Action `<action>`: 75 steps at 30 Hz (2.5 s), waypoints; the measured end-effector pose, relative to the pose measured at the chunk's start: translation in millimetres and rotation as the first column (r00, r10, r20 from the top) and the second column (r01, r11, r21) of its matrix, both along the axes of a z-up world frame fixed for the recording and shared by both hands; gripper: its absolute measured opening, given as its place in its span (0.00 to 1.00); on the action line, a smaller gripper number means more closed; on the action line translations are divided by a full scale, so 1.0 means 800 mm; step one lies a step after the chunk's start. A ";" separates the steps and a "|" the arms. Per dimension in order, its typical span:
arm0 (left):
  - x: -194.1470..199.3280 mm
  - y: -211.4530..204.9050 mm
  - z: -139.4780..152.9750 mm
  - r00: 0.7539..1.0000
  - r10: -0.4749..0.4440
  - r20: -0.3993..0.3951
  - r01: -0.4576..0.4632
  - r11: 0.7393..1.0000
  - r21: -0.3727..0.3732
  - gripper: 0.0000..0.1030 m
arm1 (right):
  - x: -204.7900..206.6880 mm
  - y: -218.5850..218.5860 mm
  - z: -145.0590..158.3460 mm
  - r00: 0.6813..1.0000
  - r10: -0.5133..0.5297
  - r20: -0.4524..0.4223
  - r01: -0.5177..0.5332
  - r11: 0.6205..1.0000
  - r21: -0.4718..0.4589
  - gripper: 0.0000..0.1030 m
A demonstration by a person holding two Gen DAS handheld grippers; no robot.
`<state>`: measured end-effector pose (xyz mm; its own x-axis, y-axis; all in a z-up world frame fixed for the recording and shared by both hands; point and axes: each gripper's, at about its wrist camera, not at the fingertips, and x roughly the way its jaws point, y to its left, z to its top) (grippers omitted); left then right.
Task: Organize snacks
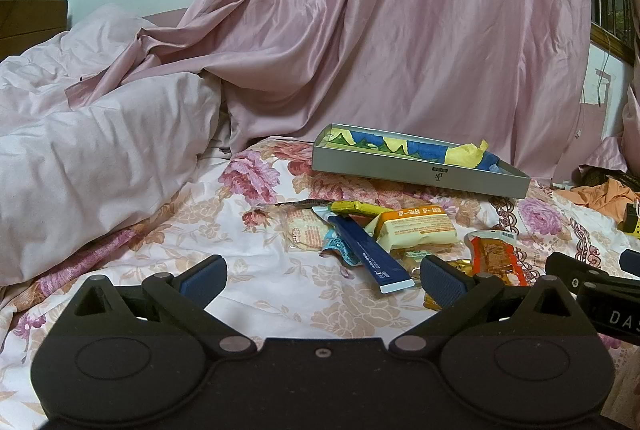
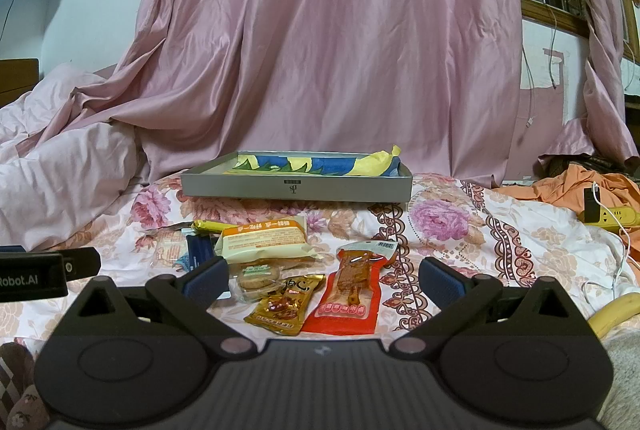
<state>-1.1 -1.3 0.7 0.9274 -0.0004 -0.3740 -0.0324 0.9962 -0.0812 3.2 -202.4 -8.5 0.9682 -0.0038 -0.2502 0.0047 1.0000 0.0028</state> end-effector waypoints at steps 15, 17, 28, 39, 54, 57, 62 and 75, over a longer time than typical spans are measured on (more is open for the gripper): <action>-0.003 -0.005 0.002 1.000 0.003 -0.009 -0.003 1.000 0.002 0.99 | 0.001 -0.001 -0.001 1.000 -0.016 -0.005 0.016 1.000 0.005 1.00; -0.004 -0.008 0.002 1.000 0.006 -0.015 -0.006 1.000 0.011 0.99 | 0.003 -0.001 0.000 1.000 -0.022 -0.012 0.022 1.000 0.006 1.00; 0.012 -0.010 -0.015 0.997 -0.004 -0.081 0.006 1.000 0.027 0.99 | 0.013 -0.002 -0.001 0.998 0.015 -0.067 -0.013 1.000 0.027 1.00; 0.046 -0.013 -0.036 0.985 0.019 -0.171 -0.009 0.998 0.060 0.99 | 0.060 -0.025 0.009 0.987 0.114 -0.110 -0.101 0.988 0.118 1.00; 0.127 -0.003 -0.036 0.979 0.002 -0.205 -0.004 1.000 -0.010 0.99 | 0.160 -0.025 -0.001 0.965 0.226 -0.136 -0.236 0.970 -0.062 1.00; 0.156 -0.005 -0.037 0.976 -0.018 -0.219 0.009 0.999 -0.043 0.99 | 0.180 -0.013 -0.015 0.940 0.269 -0.208 -0.295 0.950 -0.105 1.00; 0.203 -0.011 -0.041 0.964 -0.053 -0.262 0.025 0.994 -0.110 0.99 | 0.194 0.014 -0.034 0.920 0.300 -0.254 -0.359 0.903 -0.235 1.00; 0.281 -0.047 -0.059 0.909 -0.042 -0.414 0.040 0.999 -0.015 0.98 | 0.240 0.042 -0.068 0.860 0.360 -0.361 -0.464 0.846 -0.263 0.99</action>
